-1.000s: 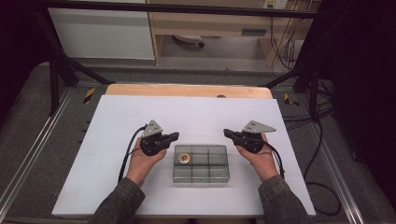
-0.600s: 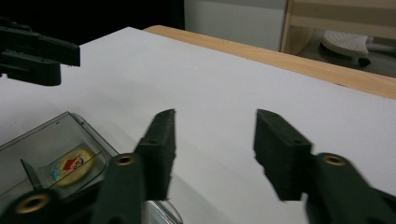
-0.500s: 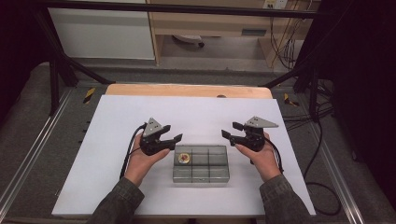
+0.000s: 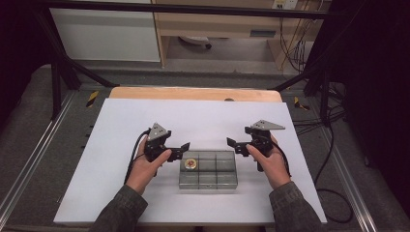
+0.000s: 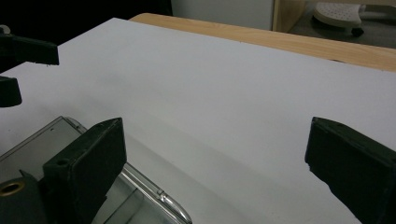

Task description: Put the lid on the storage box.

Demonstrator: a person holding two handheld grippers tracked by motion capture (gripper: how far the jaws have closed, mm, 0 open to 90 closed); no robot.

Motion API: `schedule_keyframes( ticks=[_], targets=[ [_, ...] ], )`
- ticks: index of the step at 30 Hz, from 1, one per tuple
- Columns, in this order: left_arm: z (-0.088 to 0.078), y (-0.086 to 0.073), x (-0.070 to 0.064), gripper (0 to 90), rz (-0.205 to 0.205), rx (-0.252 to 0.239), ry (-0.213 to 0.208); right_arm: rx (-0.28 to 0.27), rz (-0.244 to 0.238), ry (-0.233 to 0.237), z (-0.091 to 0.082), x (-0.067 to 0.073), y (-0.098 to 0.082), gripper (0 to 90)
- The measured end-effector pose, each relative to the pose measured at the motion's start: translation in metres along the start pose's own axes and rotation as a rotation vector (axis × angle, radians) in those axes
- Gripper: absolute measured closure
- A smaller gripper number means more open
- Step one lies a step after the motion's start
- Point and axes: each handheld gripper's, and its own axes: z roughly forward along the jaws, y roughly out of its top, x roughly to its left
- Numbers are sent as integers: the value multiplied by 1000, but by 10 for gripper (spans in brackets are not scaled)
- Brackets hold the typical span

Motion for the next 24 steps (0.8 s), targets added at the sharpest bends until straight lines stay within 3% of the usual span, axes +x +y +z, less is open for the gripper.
schedule_keyframes(
  ticks=[4, 11, 24],
  targets=[
    [-6, -1, -1, 79, -12, -4, -27, -21, 12, 12, -5, 0, 0, 35],
    [-20, -5, 0, 74, -20, -4, -32, -49, 7, -3, -19, -1, -3, 37],
    [-51, -11, 18, 71, -72, -44, 13, -88, -4, -5, -41, -11, -4, 33]
  ],
)
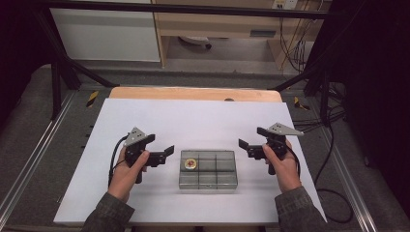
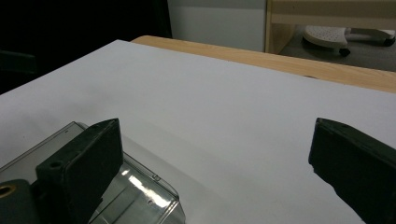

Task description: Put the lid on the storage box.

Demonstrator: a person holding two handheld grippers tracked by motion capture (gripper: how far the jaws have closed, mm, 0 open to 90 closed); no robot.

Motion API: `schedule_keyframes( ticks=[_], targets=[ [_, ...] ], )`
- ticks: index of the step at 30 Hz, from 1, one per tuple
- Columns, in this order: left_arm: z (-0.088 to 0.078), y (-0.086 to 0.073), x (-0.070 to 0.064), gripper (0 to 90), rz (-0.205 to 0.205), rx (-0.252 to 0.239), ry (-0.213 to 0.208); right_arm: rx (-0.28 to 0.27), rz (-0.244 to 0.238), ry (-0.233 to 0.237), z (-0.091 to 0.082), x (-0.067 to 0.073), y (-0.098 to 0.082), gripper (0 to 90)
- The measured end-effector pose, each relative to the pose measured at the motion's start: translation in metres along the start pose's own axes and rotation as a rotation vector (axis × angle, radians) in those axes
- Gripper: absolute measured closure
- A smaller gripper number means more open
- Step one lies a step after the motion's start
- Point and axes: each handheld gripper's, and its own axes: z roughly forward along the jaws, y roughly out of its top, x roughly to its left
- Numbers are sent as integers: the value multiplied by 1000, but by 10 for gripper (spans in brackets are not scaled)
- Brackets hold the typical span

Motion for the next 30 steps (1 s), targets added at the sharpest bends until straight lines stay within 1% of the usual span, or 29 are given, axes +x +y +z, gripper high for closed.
schedule_keyframes(
  ticks=[4, 7, 13, 14, 16, 20, 30],
  targets=[
    [-8, -2, 5, 72, -17, -11, 11, -1, 5, -1, -3, -2, -2, 32],
    [-15, -4, 10, 71, -29, -16, 21, -4, 11, 7, -6, -3, -4, 29],
    [-30, -10, 19, 70, -43, -28, 41, -6, 15, -2, -15, -4, -8, 26],
    [-32, -10, 19, 71, -43, -29, 42, -10, 16, -2, -16, -5, -9, 25],
    [-35, -12, 20, 70, -31, -24, 41, -10, 19, -2, -19, -5, -10, 21],
    [-42, -19, 21, 69, -28, -18, 43, -15, 20, -9, -24, -5, -12, 19],
    [-56, -24, 22, 69, -26, -37, 44, -13, 21, -28, -38, -7, -21, 19]
  ],
)
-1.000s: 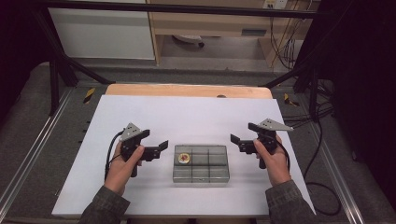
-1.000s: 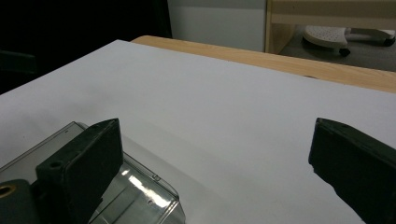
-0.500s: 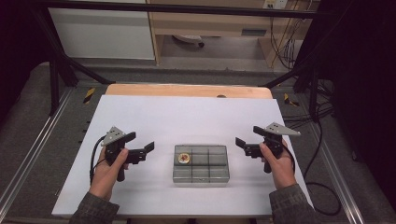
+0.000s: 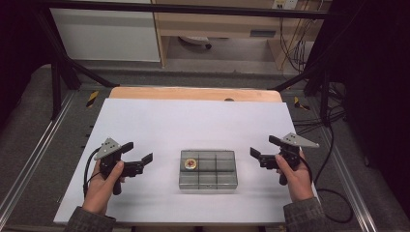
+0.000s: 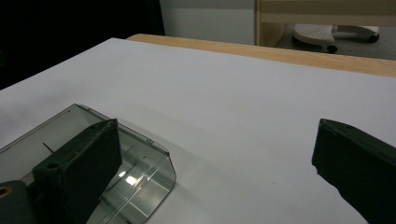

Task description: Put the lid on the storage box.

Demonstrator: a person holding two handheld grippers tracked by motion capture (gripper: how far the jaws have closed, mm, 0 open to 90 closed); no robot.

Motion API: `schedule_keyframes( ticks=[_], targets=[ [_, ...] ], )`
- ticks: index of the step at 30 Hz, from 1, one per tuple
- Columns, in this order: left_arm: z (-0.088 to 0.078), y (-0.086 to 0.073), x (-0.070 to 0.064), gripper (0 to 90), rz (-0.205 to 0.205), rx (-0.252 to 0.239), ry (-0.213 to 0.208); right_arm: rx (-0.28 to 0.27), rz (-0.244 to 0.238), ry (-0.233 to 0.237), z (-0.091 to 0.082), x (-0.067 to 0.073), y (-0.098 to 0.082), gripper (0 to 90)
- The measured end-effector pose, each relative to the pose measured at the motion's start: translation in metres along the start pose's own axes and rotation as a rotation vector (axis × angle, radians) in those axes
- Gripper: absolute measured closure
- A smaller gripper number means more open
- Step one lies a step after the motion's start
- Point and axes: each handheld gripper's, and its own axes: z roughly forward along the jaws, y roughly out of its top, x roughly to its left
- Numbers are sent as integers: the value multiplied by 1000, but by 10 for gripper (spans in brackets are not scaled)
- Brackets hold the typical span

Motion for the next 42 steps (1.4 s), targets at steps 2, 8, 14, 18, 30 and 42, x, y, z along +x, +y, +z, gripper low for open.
schedule_keyframes(
  ticks=[2, 8, 14, 18, 30, 42],
  targets=[
    [-2, -1, 1, 68, 1, -1, -2, -1, -3, -9, -2, -1, -1, 20],
    [-9, -4, 3, 68, -4, -6, 2, -7, 4, -23, -11, -2, -5, 19],
    [-15, -7, 6, 68, -3, -7, 5, -1, 2, -22, -15, -3, -9, 19],
    [-19, -9, 9, 67, -6, -8, 14, 7, 3, -19, -17, -2, -12, 19],
    [-29, -20, 12, 66, -21, -17, 5, 25, -14, -31, -28, -1, -20, 26],
    [-36, -31, 20, 71, -16, 10, 47, 50, -23, -18, -35, -2, -31, 29]
  ],
)
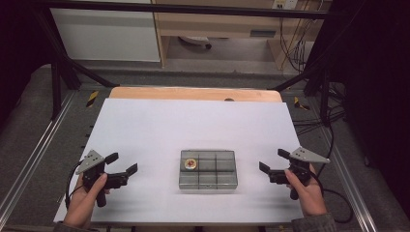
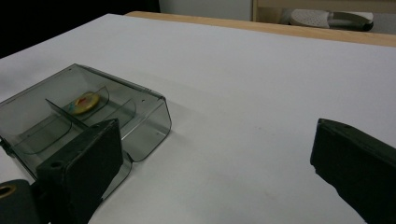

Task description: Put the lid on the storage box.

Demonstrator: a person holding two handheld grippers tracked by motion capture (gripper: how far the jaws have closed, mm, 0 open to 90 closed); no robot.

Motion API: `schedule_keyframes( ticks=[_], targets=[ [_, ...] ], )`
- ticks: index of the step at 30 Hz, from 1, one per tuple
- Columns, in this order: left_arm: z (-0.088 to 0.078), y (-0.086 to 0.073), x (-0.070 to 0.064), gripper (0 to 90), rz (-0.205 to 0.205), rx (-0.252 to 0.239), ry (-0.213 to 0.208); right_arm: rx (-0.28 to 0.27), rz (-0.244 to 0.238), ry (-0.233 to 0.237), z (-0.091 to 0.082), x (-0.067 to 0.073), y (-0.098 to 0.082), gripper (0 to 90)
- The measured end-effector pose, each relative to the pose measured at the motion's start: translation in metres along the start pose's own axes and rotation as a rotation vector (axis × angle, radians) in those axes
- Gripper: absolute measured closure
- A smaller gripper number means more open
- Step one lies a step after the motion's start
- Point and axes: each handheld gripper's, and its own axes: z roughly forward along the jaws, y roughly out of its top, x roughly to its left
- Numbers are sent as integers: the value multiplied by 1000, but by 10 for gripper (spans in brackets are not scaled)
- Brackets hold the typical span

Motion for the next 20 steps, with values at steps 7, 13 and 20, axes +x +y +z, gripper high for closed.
schedule_keyframes(
  ticks=[7, 13, 20],
  targets=[
    [-5, -9, 4, 68, 11, 34, -10, 14, -15, -15, -1, -4, -8, 28],
    [-4, -15, 5, 64, -2, 61, -11, 19, -25, -46, -1, -12, -17, 26],
    [4, -18, -1, 64, 26, 127, -11, 74, -12, -56, 6, -15, -24, 26]
  ],
)
